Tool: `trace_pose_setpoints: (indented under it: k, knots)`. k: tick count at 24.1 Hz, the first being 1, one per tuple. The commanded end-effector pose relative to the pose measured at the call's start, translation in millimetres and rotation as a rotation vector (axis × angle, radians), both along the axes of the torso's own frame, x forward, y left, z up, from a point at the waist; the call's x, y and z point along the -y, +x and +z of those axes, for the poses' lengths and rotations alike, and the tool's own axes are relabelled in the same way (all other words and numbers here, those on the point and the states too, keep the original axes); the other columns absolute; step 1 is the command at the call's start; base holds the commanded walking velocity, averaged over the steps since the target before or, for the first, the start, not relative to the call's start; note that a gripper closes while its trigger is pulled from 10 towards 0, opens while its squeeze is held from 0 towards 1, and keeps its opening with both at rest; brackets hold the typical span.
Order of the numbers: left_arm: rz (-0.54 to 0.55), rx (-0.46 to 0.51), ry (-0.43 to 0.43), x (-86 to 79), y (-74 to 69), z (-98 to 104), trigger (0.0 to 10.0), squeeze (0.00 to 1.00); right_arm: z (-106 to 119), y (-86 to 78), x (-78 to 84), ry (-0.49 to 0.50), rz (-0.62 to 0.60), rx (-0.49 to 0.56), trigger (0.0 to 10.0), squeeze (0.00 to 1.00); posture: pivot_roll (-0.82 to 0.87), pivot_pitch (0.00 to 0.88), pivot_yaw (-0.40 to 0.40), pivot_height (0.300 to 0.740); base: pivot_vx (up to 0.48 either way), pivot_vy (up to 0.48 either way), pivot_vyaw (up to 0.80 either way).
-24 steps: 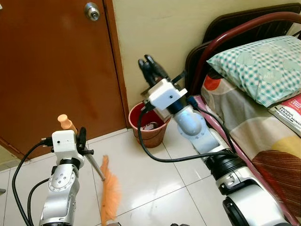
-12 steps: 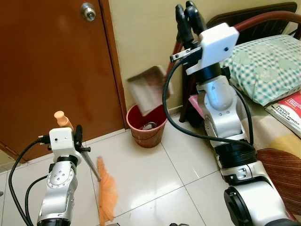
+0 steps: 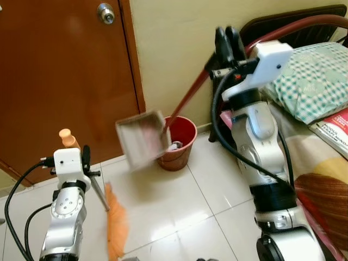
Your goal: Sweep floor
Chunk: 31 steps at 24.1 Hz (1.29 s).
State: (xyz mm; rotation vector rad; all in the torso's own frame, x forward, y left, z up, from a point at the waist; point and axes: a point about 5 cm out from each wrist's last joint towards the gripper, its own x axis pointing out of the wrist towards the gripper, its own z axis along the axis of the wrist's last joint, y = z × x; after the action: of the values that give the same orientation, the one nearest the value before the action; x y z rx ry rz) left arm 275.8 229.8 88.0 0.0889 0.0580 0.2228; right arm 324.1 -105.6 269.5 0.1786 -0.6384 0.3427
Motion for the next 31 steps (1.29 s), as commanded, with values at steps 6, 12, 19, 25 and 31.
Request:
trace_pose_setpoints:
  k: [6, 12, 19, 25, 31]
  knots:
    - [0.037, -0.034, 0.052, -10.9, -13.2, -6, 10.0, 0.0, -31, -18.0, 14.1, 0.039, -0.015, -0.135, 10.0, 0.0, 0.1, 0.096, 0.024, 0.74, 0.0, 0.0, 0.0]
    - [0.0, -0.064, 0.017, -1.1, -17.4, -13, 10.0, 0.0, -68, -25.8, 23.4, -0.018, -0.077, -0.229, 10.0, 0.0, 0.1, 0.098, 0.025, 0.74, 0.0, 0.0, 0.0]
    - [-0.084, -0.075, -0.034, 13.7, -24.0, -19, 10.0, 0.0, -112, -36.2, 41.8, -0.133, -0.202, -0.314, 10.0, 0.0, 0.09, 0.086, 0.037, 0.74, 0.0, 0.0, 0.0]
    - [-0.144, -0.076, -0.039, 23.0, -26.1, -20, 10.0, 0.0, -148, -49.5, 61.7, -0.189, -0.307, -0.444, 10.0, 0.0, 0.09, 0.079, 0.045, 0.74, 0.0, 0.0, 0.0]
    - [-0.144, -0.083, -0.028, 19.0, -28.3, -21, 10.0, 0.0, -166, -57.8, 74.4, -0.172, -0.373, -0.5, 10.0, 0.0, 0.08, 0.06, 0.052, 0.74, 0.0, 0.0, 0.0]
